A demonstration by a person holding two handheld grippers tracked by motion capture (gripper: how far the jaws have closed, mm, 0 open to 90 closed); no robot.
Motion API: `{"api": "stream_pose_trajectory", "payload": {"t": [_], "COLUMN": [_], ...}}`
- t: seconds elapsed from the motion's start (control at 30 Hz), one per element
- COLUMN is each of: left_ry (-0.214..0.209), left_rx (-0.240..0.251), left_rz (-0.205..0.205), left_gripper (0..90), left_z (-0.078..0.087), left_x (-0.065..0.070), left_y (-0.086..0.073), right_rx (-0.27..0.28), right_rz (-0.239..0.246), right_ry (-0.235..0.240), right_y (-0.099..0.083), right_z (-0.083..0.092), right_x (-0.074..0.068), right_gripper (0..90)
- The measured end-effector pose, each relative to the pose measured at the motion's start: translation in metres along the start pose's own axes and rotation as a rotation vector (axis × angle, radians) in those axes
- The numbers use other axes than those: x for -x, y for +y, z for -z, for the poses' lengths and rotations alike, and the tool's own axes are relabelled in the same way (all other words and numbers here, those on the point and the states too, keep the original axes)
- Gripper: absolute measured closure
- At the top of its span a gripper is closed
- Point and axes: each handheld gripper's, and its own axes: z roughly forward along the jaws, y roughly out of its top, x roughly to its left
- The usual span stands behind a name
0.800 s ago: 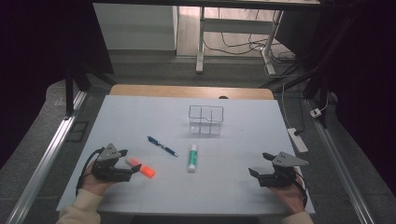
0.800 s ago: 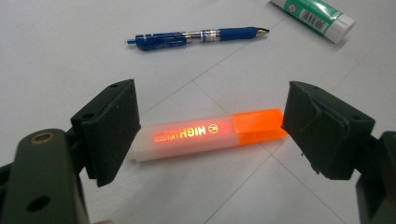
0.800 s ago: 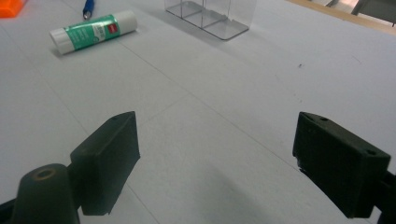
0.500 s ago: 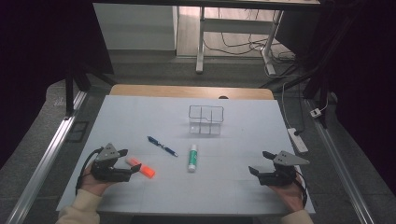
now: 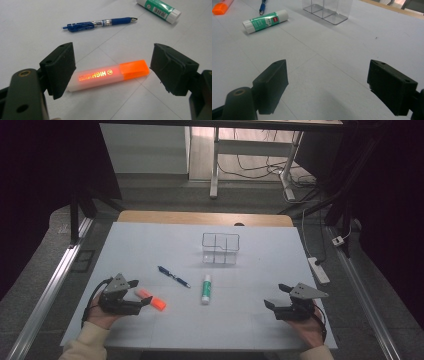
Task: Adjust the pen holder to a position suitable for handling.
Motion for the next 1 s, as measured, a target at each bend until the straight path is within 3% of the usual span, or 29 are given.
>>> {"api": "stream_pose_trajectory", "payload": {"t": [0.6,1.0], "left_ry": [-0.011,-0.026], "left_rx": [-0.026,-0.064], "left_rz": [-0.049,-0.085], "left_gripper": [21.3,22.1], "left_z": [-0.003,-0.006], "left_x": [0.001,-0.002], "left_y": [0.006,0.011], "right_rx": [0.007,0.0], "right_rz": [-0.025,-0.008], "right_ry": [0.03,0.034], "right_y": [-0.001,0.001], "right_z": [0.001,-0.003], "right_x": [0.002,0.001], "right_gripper": [18.0,18.7]}}
